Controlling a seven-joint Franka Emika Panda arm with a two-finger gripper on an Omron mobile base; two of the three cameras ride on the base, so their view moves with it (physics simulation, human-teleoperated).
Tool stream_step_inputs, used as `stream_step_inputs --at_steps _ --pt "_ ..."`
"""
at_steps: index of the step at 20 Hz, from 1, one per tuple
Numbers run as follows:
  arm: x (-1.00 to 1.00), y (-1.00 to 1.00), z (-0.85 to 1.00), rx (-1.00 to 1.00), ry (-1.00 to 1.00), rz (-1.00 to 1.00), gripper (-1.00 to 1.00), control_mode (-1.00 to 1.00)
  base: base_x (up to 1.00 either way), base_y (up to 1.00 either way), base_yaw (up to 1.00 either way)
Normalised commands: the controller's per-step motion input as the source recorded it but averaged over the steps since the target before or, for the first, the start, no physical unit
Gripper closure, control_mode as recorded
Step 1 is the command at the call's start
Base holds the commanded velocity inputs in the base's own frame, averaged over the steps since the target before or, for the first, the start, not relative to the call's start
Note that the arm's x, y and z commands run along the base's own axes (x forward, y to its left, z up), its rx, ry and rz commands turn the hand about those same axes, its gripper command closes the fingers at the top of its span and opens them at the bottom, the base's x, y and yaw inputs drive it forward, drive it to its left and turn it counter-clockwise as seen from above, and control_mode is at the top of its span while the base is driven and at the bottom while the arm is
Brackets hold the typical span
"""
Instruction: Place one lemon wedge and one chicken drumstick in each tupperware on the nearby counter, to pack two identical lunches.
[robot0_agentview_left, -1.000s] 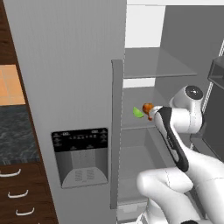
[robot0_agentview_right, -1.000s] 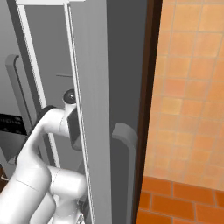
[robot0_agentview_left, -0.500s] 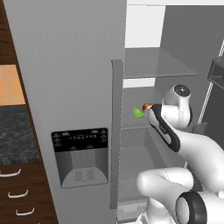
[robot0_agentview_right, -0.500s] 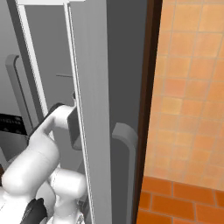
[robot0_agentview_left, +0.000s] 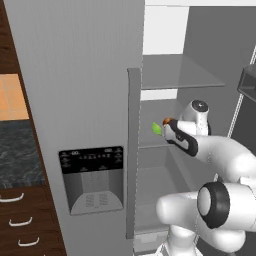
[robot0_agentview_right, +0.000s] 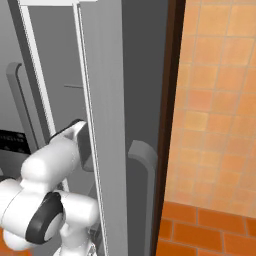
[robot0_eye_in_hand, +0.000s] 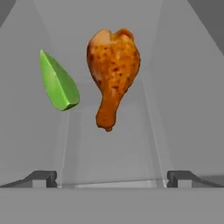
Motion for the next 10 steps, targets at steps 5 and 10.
stream_step_inputs --at_steps 5,10 --pt "0.38 -0.02 -0.33 0.00 0.09 0.00 -1.00 -1.00 0.00 0.00 0.00" --pt "0.41 -0.05 -0.31 0.00 0.07 0.00 -1.00 -1.00 0.00 0.00 0.00"
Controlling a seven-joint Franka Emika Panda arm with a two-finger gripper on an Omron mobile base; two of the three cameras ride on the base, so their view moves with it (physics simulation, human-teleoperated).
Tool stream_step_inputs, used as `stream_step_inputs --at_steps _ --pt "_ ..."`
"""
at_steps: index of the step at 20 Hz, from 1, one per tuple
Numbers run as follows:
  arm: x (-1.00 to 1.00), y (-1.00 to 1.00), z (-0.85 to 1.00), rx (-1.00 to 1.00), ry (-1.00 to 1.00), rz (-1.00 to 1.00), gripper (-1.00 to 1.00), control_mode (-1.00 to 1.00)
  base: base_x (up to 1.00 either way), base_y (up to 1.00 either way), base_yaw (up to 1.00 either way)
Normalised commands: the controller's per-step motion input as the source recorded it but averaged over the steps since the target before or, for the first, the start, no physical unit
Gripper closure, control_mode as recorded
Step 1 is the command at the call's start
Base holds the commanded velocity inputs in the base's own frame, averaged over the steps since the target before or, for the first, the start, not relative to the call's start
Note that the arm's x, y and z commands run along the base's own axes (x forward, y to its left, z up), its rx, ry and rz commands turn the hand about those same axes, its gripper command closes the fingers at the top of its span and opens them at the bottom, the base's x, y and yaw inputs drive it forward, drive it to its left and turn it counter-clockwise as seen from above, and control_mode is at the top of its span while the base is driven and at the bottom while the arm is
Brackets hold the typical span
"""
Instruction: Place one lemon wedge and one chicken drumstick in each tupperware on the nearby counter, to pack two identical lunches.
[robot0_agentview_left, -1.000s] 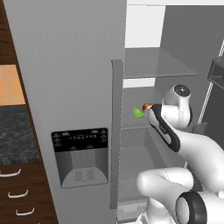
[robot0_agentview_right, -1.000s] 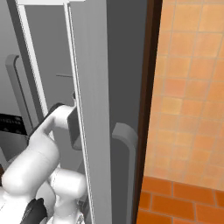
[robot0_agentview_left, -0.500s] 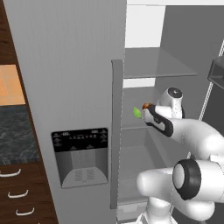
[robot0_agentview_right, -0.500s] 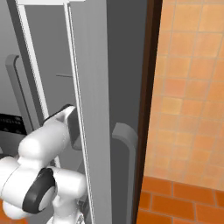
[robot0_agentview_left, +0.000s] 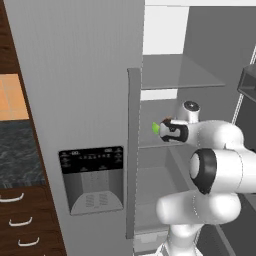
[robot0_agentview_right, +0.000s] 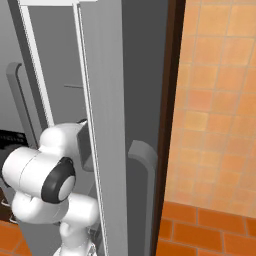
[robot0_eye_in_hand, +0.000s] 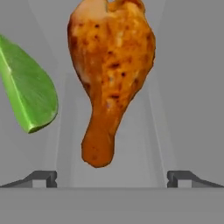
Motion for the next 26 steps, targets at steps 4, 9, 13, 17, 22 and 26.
stream_step_inputs --at_steps 4,9,13,17,22,26 --pt "0.39 -0.05 -0.31 0.00 0.00 0.01 -1.00 -1.00 0.00 0.00 0.00" --pt "0.43 -0.05 -0.36 0.00 0.01 0.01 -1.00 -1.00 0.00 0.00 0.00" --pt "0.43 0.00 -0.64 0.00 0.04 0.01 1.00 -1.00 0.00 0.00 0.00" --pt "0.36 0.00 -0.73 0.00 0.08 0.02 1.00 -1.00 0.00 0.00 0.00" --pt "0.11 0.05 -0.78 0.00 0.06 0.02 1.00 -1.00 0.00 0.00 0.00" --pt "-0.74 0.13 -0.45 0.00 -0.05 0.02 1.00 -1.00 0.00 0.00 0.00"
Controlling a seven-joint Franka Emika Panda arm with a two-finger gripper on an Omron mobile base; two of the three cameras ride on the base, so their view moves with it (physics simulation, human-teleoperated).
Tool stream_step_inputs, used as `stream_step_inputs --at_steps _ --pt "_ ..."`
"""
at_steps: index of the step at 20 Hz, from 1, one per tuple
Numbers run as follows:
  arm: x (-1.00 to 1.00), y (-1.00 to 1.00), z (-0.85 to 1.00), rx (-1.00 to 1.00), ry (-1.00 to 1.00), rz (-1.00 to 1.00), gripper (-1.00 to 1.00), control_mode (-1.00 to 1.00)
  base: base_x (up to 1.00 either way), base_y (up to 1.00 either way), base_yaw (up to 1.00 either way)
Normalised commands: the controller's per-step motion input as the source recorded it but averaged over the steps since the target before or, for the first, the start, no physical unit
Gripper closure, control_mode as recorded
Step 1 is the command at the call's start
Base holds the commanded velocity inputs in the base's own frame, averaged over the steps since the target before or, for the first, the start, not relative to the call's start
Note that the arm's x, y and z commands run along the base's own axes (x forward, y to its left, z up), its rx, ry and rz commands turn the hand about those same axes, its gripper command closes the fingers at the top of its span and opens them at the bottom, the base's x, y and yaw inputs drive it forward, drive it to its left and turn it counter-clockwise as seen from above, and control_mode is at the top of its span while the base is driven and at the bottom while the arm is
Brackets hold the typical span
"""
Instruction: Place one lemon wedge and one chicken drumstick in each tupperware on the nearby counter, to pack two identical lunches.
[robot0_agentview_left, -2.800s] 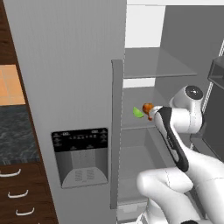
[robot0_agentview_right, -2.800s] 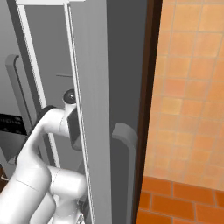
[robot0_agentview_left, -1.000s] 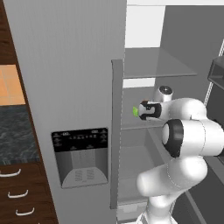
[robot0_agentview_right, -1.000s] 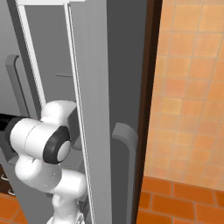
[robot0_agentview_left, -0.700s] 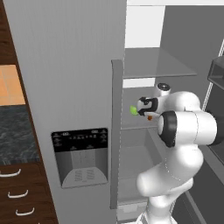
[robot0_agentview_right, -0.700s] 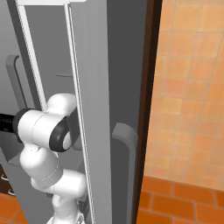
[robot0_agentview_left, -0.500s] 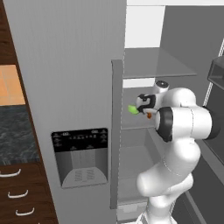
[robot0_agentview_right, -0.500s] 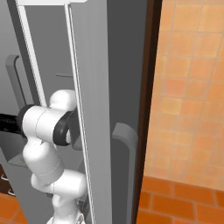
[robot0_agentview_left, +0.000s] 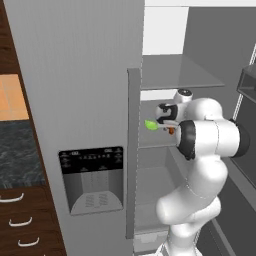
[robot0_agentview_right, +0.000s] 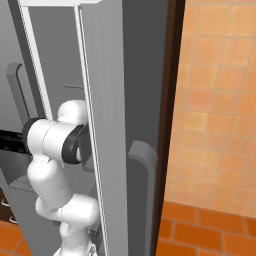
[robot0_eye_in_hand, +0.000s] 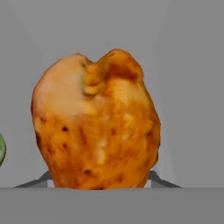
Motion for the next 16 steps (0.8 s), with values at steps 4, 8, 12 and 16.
stream_step_inputs --at_steps 4,8,12,16 --pt "-0.92 0.20 -0.49 0.00 -0.05 0.02 1.00 -1.00 0.00 0.00 0.00" --pt "-0.98 0.32 -0.30 0.00 -0.02 0.01 1.00 -1.00 0.00 0.00 0.00" --pt "-1.00 0.24 0.07 0.00 0.00 0.00 1.00 -1.00 0.00 0.00 0.00" --pt "-1.00 0.26 0.50 0.00 -0.01 0.01 1.00 -1.00 0.00 0.00 0.00"
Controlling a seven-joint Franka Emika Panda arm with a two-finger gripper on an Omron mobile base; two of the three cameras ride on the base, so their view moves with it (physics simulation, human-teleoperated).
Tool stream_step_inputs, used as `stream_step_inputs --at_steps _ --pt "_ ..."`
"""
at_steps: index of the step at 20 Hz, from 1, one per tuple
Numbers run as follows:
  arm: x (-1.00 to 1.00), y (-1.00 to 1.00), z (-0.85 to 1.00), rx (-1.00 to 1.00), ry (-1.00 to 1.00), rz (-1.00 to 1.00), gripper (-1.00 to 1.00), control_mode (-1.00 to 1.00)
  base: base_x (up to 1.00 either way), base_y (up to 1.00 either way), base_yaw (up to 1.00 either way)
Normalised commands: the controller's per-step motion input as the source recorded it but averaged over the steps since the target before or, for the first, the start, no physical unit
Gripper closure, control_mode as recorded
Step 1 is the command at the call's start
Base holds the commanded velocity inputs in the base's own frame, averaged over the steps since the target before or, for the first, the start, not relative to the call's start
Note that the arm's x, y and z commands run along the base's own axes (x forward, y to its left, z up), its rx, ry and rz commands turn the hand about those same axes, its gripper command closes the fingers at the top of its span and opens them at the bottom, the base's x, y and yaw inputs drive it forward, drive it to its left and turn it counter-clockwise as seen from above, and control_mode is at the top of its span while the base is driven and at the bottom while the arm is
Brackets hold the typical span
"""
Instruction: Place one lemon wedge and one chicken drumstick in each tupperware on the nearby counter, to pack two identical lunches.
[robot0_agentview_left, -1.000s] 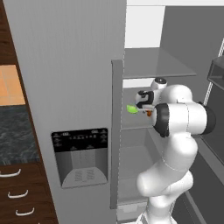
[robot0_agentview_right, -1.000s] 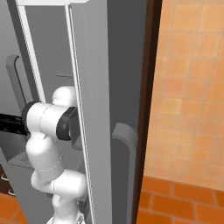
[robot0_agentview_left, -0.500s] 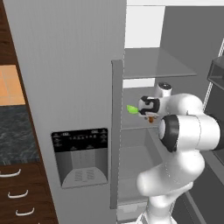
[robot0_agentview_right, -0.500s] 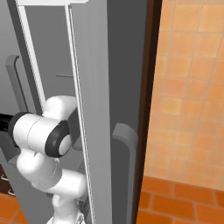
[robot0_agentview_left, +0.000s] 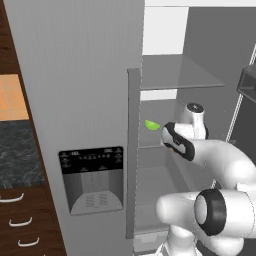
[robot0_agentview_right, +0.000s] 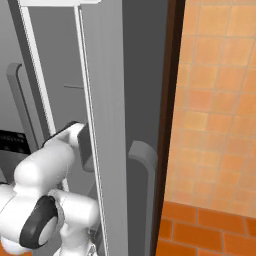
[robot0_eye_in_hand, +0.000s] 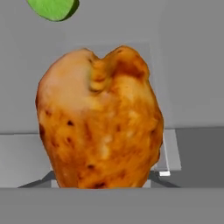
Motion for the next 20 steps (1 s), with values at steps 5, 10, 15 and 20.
stream_step_inputs --at_steps 5,10,15,20 --pt "-0.91 0.30 0.97 -0.03 -0.05 0.04 1.00 -1.00 0.00 0.00 0.00" --pt "-0.64 0.12 0.94 -0.01 -0.04 0.03 1.00 -1.00 0.00 0.00 0.00" --pt "-0.54 0.00 0.83 0.00 -0.11 0.00 1.00 -1.00 0.00 0.00 0.00" --pt "-0.77 0.08 0.78 0.00 -0.08 0.00 1.00 -1.00 0.00 0.00 0.00"
